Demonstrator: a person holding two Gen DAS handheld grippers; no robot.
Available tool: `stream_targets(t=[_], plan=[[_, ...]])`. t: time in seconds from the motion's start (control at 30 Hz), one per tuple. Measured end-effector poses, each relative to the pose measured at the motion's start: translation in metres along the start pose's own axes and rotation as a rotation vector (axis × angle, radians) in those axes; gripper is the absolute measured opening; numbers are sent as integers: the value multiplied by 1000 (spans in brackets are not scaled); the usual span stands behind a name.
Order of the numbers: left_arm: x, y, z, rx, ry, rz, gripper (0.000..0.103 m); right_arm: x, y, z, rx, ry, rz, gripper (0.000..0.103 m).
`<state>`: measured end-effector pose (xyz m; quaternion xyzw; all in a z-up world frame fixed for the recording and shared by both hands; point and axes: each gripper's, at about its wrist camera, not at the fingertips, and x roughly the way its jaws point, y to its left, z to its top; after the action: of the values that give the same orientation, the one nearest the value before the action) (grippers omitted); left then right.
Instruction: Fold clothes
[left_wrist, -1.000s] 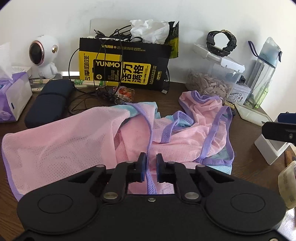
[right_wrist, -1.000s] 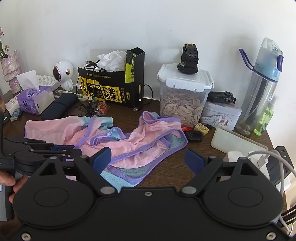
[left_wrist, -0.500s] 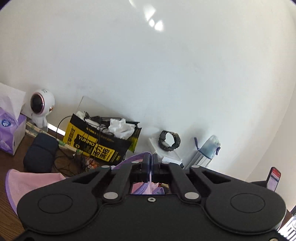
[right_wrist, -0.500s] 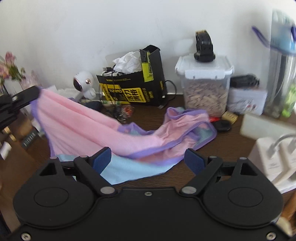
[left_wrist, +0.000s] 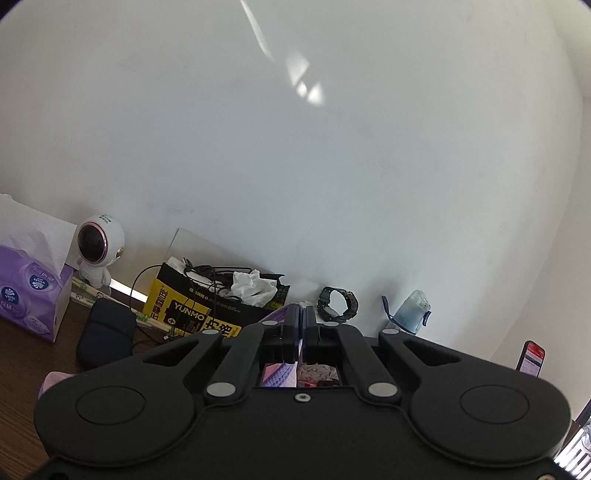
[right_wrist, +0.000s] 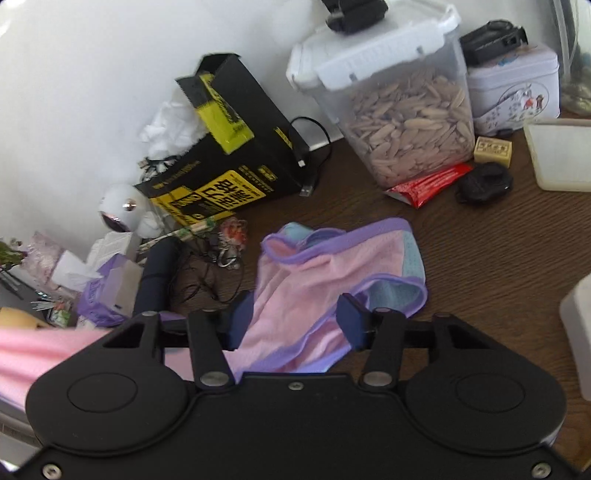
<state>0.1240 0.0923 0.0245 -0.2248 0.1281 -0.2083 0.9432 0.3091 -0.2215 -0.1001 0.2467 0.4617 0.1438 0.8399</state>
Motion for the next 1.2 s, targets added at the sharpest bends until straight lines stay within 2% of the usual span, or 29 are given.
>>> stream_targets(t=[0.07,0.2,0.3,0.33,0.43,0.57,0.8,0.9,0.97,1.03,1.07,1.13,1.2], plan=[[-6,6,2,-6,-8,-1,1,12,0,-1,34,19,-25,53],[-13,20,4,-36,-28,2,1,11,1,-3,21,-30,-61,48],[-12,25,4,-48,-27,11,1,16,-2,-3,31,-63,-65,23],[-11,25,4,-44,-25,17,1,19,-4,-4,32,-60,-64,5],[-11,24,4,-30,-26,33,1,20,-6,-8,39,-83,-61,5],[-14,23,5,-15,-33,53,1,-10,-3,-9,26,-173,-41,5],[-9,18,3,8,-26,121,1,-144,25,-20,-124,-388,29,5],[-9,14,3,19,-32,169,1,-201,39,-49,-200,-455,42,5],[-7,10,2,32,-21,197,1,-234,45,-83,-268,-480,52,5],[1,-2,-2,78,4,213,1,-258,60,-130,-339,-472,50,5],[5,-9,-4,103,17,220,1,-268,69,-163,-367,-450,65,5],[14,-27,-11,166,45,224,1,-277,81,-216,-393,-399,98,5],[19,-48,-25,248,80,215,1,-275,91,-265,-411,-391,78,6]])
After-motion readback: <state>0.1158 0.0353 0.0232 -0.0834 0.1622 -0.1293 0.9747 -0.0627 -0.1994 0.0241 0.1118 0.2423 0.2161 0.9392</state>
